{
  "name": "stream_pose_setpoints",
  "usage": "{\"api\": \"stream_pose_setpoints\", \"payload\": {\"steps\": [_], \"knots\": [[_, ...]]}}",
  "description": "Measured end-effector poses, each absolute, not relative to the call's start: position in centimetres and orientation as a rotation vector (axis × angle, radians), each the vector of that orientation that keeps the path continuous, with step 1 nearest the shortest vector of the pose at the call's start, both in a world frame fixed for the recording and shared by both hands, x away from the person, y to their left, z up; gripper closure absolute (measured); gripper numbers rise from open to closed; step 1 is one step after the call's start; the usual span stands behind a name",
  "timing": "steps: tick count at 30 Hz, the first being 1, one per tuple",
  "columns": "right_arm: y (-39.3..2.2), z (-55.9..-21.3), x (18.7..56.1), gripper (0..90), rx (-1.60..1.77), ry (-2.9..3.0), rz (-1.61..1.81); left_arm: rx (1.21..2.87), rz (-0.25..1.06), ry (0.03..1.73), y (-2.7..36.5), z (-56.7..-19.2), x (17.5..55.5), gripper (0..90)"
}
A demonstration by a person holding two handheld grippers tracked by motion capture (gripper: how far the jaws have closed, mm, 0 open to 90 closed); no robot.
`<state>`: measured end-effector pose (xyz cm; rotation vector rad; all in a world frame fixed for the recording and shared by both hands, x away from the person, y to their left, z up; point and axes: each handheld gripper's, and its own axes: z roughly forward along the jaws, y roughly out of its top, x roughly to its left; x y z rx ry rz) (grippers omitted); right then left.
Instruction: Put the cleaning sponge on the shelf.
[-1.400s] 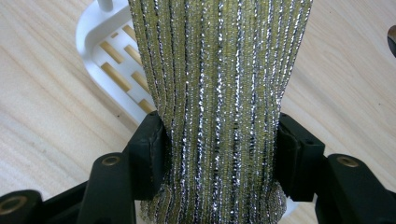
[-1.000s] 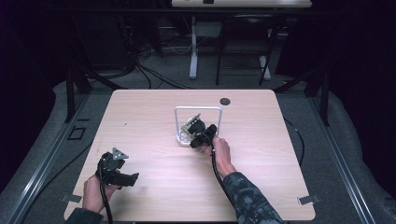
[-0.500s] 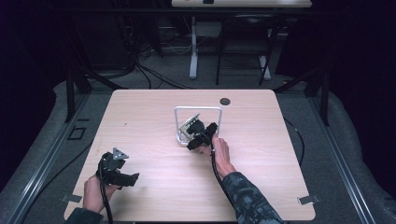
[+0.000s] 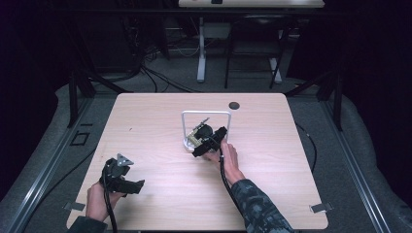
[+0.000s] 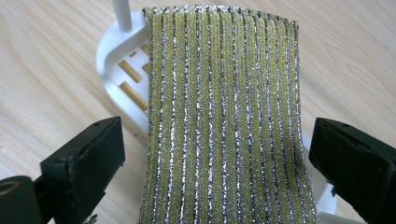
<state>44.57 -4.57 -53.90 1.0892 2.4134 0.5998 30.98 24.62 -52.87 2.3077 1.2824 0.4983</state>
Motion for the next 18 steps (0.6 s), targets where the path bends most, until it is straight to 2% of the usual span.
{"api": "stream_pose_setpoints", "payload": {"steps": [10,18], "knots": [[-4.8,-52.0,43.0,6.0,1.046,2.439,0.658,2.304,0.505,1.283,24.6,-52.9,31.0,11.2],[-5.8,-50.2,41.2,2.7,1.012,2.494,0.692,2.309,0.499,1.283,24.5,-52.9,31.0,11.1]]}}
